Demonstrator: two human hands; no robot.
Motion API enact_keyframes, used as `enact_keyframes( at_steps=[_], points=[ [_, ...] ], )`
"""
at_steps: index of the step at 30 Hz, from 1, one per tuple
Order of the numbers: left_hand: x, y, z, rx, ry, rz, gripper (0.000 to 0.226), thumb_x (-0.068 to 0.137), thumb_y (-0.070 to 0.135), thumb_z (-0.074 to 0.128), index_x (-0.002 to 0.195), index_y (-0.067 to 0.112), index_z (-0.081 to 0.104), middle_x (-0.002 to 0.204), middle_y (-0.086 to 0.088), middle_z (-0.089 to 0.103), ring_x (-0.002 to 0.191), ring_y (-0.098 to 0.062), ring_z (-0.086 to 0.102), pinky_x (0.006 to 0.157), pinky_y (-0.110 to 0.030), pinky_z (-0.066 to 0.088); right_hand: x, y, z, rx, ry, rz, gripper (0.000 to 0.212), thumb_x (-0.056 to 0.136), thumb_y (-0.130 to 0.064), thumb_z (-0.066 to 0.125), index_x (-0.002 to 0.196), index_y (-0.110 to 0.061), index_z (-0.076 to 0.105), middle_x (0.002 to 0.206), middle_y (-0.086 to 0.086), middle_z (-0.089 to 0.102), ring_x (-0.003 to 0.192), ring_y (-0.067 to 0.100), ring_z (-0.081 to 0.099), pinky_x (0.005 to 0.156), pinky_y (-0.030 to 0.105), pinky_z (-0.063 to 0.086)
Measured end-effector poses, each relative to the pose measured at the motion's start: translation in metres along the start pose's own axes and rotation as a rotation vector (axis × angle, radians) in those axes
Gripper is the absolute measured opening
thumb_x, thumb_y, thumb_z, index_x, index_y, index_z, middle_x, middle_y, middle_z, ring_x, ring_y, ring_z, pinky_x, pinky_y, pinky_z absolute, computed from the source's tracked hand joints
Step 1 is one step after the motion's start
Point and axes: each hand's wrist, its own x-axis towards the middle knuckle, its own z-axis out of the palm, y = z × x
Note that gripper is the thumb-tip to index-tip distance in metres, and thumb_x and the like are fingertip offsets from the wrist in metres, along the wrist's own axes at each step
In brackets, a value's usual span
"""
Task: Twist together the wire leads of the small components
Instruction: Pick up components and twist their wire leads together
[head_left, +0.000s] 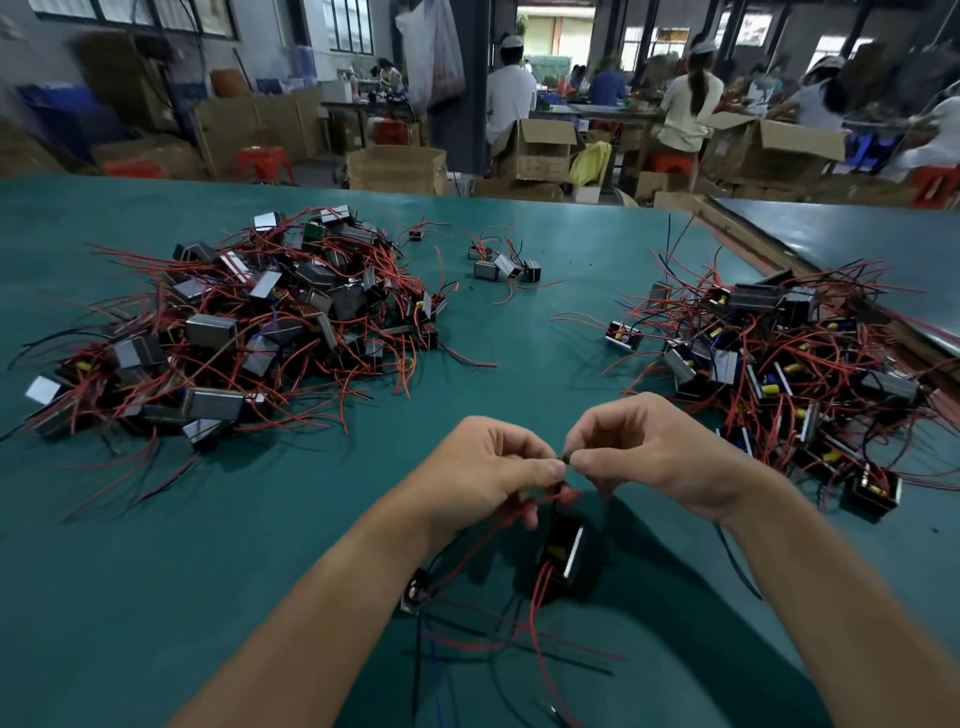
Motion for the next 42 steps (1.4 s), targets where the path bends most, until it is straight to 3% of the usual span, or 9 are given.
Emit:
enact_keyframes(
  at_steps=[6, 16, 20, 23, 26, 30, 34, 37, 42],
  points=[
    [-0.003, 0.005, -0.004, -0.231, -0.172, -0.111, 0.011, 0.083, 0.01, 0.067, 0.073, 0.007, 0.067, 0.069, -0.008, 0.07, 0.042, -0.009, 0.054, 0.042, -0.016, 0.042, 0.001, 0.005, -0.002, 0.024, 0.005, -0.056, 0.004, 0.075, -0.016, 0.076, 0.076, -0.013, 0.076, 0.064, 0.006, 0.064, 0.055, 0.012, 0.057, 0.057, 0.022, 0.051],
    [-0.002, 0.001, -0.009, -0.247, -0.253, -0.145, 0.01, 0.074, 0.018, 0.069, 0.066, 0.012, 0.072, 0.069, -0.007, 0.069, 0.042, -0.008, 0.053, 0.041, -0.016, 0.04, 0.003, 0.006, 0.001, 0.035, -0.022, -0.061, 0.017, 0.067, -0.029, 0.08, 0.077, -0.016, 0.076, 0.063, 0.004, 0.066, 0.055, 0.012, 0.058, 0.057, 0.021, 0.051],
    [-0.001, 0.0, -0.01, -0.248, -0.265, -0.171, 0.01, 0.075, 0.016, 0.069, 0.067, 0.011, 0.069, 0.067, -0.006, 0.07, 0.041, -0.007, 0.054, 0.04, -0.016, 0.041, 0.002, 0.005, 0.003, 0.001, -0.017, -0.064, 0.003, 0.074, -0.017, 0.077, 0.074, -0.016, 0.074, 0.061, 0.003, 0.063, 0.054, 0.011, 0.056, 0.057, 0.02, 0.049],
    [-0.001, 0.0, -0.009, -0.251, -0.272, -0.184, 0.008, 0.072, 0.018, 0.07, 0.067, 0.012, 0.07, 0.068, -0.007, 0.07, 0.041, -0.007, 0.054, 0.041, -0.015, 0.04, 0.0, 0.001, 0.006, -0.005, -0.035, -0.055, 0.009, 0.081, -0.012, 0.072, 0.072, -0.015, 0.07, 0.06, 0.003, 0.061, 0.055, 0.013, 0.055, 0.058, 0.022, 0.05],
    [0.0, -0.001, -0.006, -0.237, -0.182, -0.159, 0.007, 0.077, 0.012, 0.072, 0.07, 0.009, 0.071, 0.067, -0.01, 0.07, 0.04, -0.008, 0.053, 0.041, -0.015, 0.041, 0.001, -0.002, 0.008, -0.014, -0.013, 0.0, 0.018, 0.089, -0.003, 0.067, 0.072, -0.01, 0.066, 0.059, 0.003, 0.057, 0.054, 0.013, 0.052, 0.056, 0.023, 0.047],
    [0.007, -0.011, 0.004, 0.064, 0.083, 0.019, 0.018, 0.085, 0.003, 0.071, 0.068, 0.01, 0.069, 0.06, -0.013, 0.067, 0.04, -0.012, 0.053, 0.044, -0.019, 0.043, 0.006, -0.003, 0.012, -0.117, 0.082, 0.123, 0.029, 0.093, -0.001, 0.058, 0.066, -0.01, 0.06, 0.054, 0.005, 0.049, 0.052, 0.015, 0.04, 0.05, 0.023, 0.036],
    [0.008, -0.016, 0.012, 0.245, 0.172, 0.159, 0.014, 0.083, 0.008, 0.071, 0.069, 0.012, 0.069, 0.065, -0.013, 0.071, 0.048, -0.012, 0.054, 0.05, -0.025, 0.045, 0.006, -0.004, 0.011, -0.116, 0.09, 0.22, 0.031, 0.094, -0.005, 0.057, 0.064, -0.011, 0.059, 0.051, 0.002, 0.046, 0.048, 0.012, 0.037, 0.047, 0.02, 0.033],
    [0.007, -0.012, 0.009, 0.16, 0.178, 0.106, 0.016, 0.085, 0.005, 0.07, 0.07, 0.01, 0.068, 0.062, -0.016, 0.068, 0.042, -0.012, 0.052, 0.046, -0.021, 0.045, 0.005, -0.004, 0.011, -0.122, 0.113, 0.144, 0.024, 0.094, -0.006, 0.06, 0.07, -0.008, 0.062, 0.052, -0.002, 0.052, 0.048, 0.01, 0.043, 0.048, 0.019, 0.037],
    [0.004, -0.005, 0.003, -0.048, 0.11, 0.004, 0.018, 0.085, 0.001, 0.07, 0.069, 0.007, 0.067, 0.049, 0.002, 0.061, 0.036, -0.009, 0.05, 0.04, -0.016, 0.041, 0.004, -0.002, 0.008, -0.128, 0.161, -0.05, 0.011, 0.087, 0.003, 0.066, 0.079, -0.004, 0.069, 0.062, 0.0, 0.064, 0.054, 0.014, 0.054, 0.053, 0.023, 0.048]
  ],
)
